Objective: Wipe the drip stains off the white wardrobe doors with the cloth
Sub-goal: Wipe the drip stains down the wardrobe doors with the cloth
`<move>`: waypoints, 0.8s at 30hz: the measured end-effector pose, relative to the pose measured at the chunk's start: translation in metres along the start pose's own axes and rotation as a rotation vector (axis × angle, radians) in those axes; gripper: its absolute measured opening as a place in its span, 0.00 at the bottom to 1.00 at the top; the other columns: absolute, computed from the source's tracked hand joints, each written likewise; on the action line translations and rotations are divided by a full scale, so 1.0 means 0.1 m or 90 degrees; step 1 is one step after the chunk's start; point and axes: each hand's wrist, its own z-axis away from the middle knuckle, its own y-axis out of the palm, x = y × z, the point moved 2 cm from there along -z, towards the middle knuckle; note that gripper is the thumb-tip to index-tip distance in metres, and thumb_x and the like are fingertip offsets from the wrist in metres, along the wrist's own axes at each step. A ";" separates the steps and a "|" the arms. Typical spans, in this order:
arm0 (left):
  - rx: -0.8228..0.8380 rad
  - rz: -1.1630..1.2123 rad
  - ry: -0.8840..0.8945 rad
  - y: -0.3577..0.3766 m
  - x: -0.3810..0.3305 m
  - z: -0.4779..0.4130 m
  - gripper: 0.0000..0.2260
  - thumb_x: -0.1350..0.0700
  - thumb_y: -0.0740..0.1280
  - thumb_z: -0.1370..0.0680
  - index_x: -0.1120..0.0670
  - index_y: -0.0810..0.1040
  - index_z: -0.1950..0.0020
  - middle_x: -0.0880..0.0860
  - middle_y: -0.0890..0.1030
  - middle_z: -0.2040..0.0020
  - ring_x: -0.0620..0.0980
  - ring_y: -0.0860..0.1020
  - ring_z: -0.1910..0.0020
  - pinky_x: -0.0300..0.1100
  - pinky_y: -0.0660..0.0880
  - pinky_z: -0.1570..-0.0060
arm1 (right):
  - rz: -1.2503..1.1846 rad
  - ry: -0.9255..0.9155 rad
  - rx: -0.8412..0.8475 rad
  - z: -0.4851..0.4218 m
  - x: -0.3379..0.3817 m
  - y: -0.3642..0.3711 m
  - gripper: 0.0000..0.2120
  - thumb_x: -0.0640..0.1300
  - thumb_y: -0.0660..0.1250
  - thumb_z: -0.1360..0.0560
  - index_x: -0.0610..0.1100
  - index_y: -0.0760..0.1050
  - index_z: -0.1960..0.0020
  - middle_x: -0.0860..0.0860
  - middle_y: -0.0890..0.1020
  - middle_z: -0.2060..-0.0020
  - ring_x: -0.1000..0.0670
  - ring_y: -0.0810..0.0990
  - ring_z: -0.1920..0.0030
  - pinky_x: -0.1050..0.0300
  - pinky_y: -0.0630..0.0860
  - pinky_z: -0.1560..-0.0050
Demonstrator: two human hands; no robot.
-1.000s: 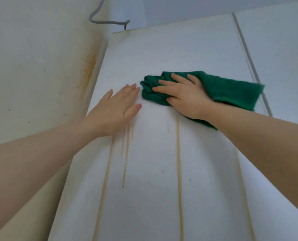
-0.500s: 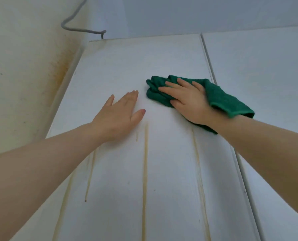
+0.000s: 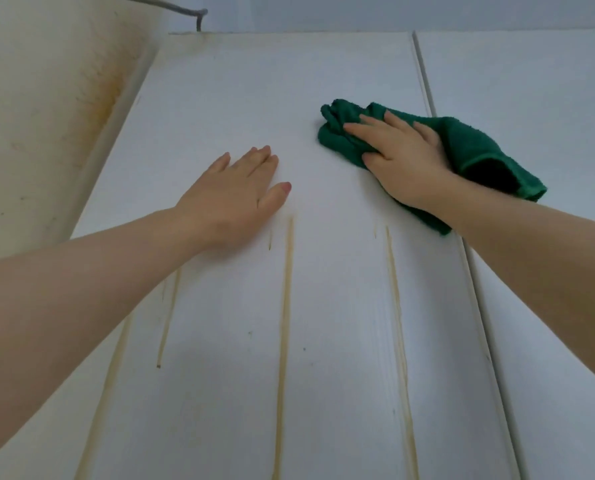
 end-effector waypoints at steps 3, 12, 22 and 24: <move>0.012 -0.004 0.002 0.00 0.01 0.01 0.26 0.45 0.41 0.19 0.54 0.44 0.23 0.48 0.43 0.22 0.42 0.41 0.25 0.41 0.37 0.28 | -0.014 -0.096 0.032 0.39 0.03 0.06 0.23 0.42 0.53 0.19 0.56 0.59 0.27 0.58 0.58 0.26 0.52 0.50 0.25 0.55 0.43 0.29; 0.034 0.055 -0.003 -0.13 -0.01 0.08 0.24 0.46 0.42 0.18 0.52 0.45 0.23 0.46 0.43 0.23 0.39 0.41 0.25 0.43 0.36 0.27 | 0.006 -0.026 -0.013 0.40 0.07 0.10 0.21 0.46 0.51 0.19 0.56 0.59 0.27 0.57 0.58 0.25 0.52 0.50 0.25 0.54 0.43 0.29; 0.075 -0.051 0.050 0.06 0.08 0.39 0.27 0.44 0.40 0.20 0.52 0.40 0.23 0.45 0.39 0.23 0.39 0.38 0.26 0.45 0.33 0.28 | -0.086 0.004 -0.172 0.34 0.03 0.04 0.11 0.55 0.64 0.25 0.49 0.76 0.50 0.54 0.78 0.49 0.49 0.72 0.42 0.58 0.56 0.43; 0.074 -0.049 0.051 0.07 0.08 0.38 0.26 0.44 0.40 0.19 0.52 0.40 0.23 0.45 0.39 0.23 0.39 0.38 0.26 0.45 0.33 0.28 | -0.086 -0.060 -0.194 0.54 0.10 0.12 0.11 0.54 0.67 0.27 0.47 0.77 0.54 0.52 0.79 0.52 0.47 0.73 0.44 0.59 0.56 0.45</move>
